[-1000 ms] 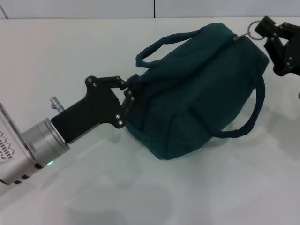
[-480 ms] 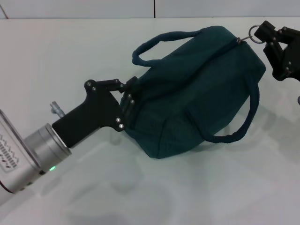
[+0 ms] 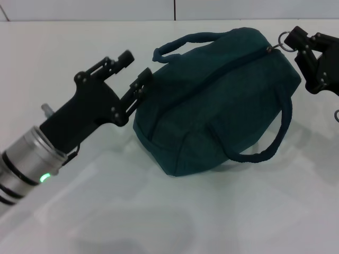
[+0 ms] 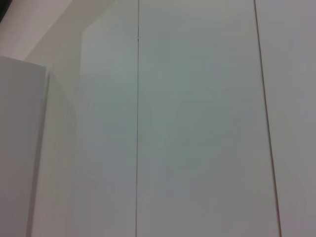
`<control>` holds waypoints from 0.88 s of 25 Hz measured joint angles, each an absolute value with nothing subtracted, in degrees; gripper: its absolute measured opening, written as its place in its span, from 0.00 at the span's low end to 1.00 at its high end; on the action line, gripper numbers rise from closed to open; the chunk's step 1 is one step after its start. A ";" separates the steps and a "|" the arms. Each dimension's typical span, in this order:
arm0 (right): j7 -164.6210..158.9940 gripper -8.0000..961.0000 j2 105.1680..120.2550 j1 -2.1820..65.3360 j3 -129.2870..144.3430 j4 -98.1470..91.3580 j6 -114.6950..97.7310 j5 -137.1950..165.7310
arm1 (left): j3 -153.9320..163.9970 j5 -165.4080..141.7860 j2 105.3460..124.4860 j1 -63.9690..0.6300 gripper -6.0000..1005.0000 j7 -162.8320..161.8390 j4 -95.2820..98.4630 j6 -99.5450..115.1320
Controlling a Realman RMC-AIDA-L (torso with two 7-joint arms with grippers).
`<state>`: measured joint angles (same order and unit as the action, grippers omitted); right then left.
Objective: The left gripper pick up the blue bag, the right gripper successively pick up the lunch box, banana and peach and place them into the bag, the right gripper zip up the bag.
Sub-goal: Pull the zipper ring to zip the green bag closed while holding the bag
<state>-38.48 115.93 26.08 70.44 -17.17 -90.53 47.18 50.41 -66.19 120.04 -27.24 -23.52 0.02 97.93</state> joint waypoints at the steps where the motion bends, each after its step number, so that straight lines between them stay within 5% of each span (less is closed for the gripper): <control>1: -38.46 0.03 115.93 26.07 70.45 -17.17 -90.53 47.19 | 50.71 -66.89 119.99 -27.30 0.23 -28.01 2.17 98.05; 7: -37.98 0.03 115.98 26.07 70.78 -17.00 -90.44 47.20 | 51.14 -73.68 119.52 -30.08 0.50 -53.47 17.11 96.98; 17: -37.66 0.03 116.02 26.52 72.07 -16.34 -90.04 47.20 | 51.46 -93.09 119.54 -44.26 0.87 -84.98 29.28 84.48; 22: -37.42 0.03 116.01 26.14 72.07 -16.30 -90.29 47.20 | 56.22 -94.60 119.67 -46.95 0.80 -90.14 30.73 79.09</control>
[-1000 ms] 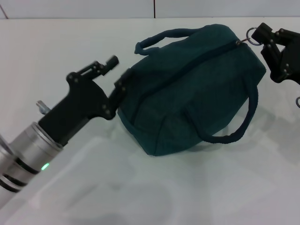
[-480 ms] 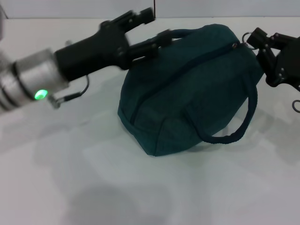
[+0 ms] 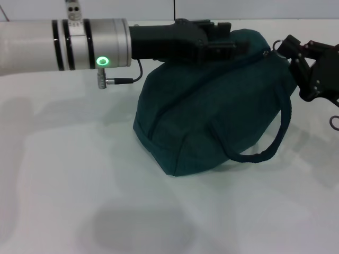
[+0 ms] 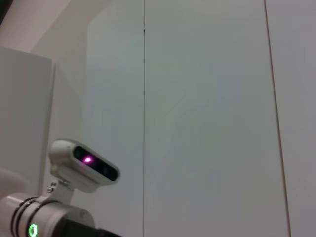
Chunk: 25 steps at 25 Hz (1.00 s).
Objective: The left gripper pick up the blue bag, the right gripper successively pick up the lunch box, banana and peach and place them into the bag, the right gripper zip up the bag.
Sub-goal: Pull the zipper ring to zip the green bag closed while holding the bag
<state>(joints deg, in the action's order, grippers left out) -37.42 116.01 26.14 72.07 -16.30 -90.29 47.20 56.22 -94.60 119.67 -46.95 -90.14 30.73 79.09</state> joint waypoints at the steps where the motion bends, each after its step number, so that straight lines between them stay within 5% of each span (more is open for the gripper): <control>1: -37.35 0.03 116.03 26.12 72.07 -16.19 -90.33 47.20 | 57.37 -94.59 119.69 -46.98 0.79 -90.66 31.25 78.13; 8: -37.26 0.03 116.05 26.10 72.07 -15.77 -90.43 47.19 | 62.55 -94.18 119.88 -46.30 0.70 -91.49 32.85 74.20; 20: -37.26 0.03 116.07 26.10 72.07 -15.65 -90.53 47.10 | 62.39 -91.52 119.87 -44.48 0.35 -89.07 33.08 73.92; 25: -37.26 0.03 116.09 26.10 72.07 -15.61 -90.53 47.15 | 62.58 -87.94 119.71 -43.14 0.36 -86.85 33.77 74.09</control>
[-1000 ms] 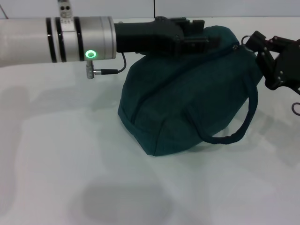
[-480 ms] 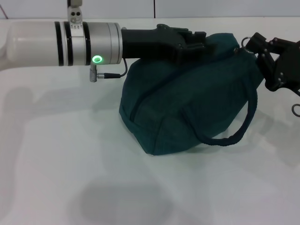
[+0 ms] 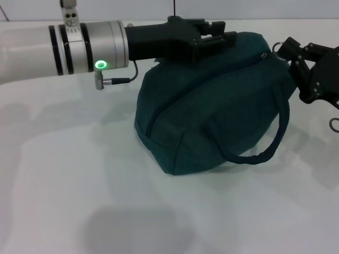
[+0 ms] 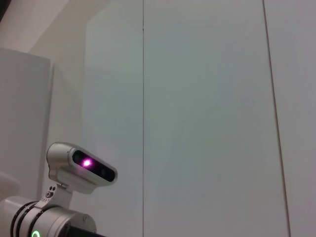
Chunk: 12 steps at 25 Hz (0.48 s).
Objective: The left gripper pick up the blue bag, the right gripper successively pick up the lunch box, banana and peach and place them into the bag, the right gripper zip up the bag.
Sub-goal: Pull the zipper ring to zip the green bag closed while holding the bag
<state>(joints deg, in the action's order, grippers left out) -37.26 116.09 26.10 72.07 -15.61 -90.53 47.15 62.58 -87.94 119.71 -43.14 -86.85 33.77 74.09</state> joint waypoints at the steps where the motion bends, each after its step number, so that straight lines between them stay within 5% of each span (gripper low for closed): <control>1: -37.26 0.03 116.10 26.10 72.07 -15.60 -90.53 47.16 | 62.60 -87.83 119.68 -42.87 0.37 -86.77 34.13 74.08; 12: -37.26 0.03 116.10 26.10 72.07 -15.55 -90.53 47.11 | 62.89 -88.18 119.71 -42.28 0.50 -86.16 34.63 73.23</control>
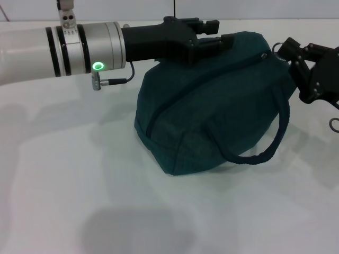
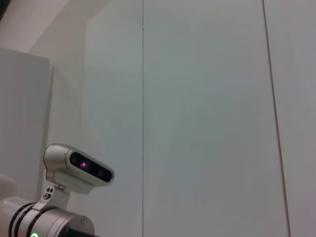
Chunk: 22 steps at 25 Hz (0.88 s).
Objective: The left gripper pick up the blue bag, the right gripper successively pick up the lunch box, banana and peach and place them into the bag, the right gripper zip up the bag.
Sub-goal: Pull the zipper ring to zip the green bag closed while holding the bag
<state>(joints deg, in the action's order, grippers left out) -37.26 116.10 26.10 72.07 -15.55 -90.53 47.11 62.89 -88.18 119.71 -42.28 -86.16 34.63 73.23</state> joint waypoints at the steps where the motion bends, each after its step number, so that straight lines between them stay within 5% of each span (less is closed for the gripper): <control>1: -37.26 0.03 116.10 26.10 72.07 -15.55 -90.53 47.06 | 63.08 -88.33 119.69 -42.34 0.52 -86.28 34.63 73.18; 17: -37.26 0.03 116.10 26.10 72.07 -15.27 -90.52 46.79 | 63.94 -91.80 119.73 -43.66 0.47 -87.21 34.30 71.58; 22: -37.26 0.03 116.18 26.07 72.07 -15.05 -90.52 46.75 | 65.32 -91.82 119.67 -43.53 0.32 -86.48 34.33 71.50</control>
<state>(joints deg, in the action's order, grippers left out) -37.26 116.18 26.07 72.07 -15.05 -90.52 46.75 65.32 -91.82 119.67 -43.53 -86.48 34.33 71.50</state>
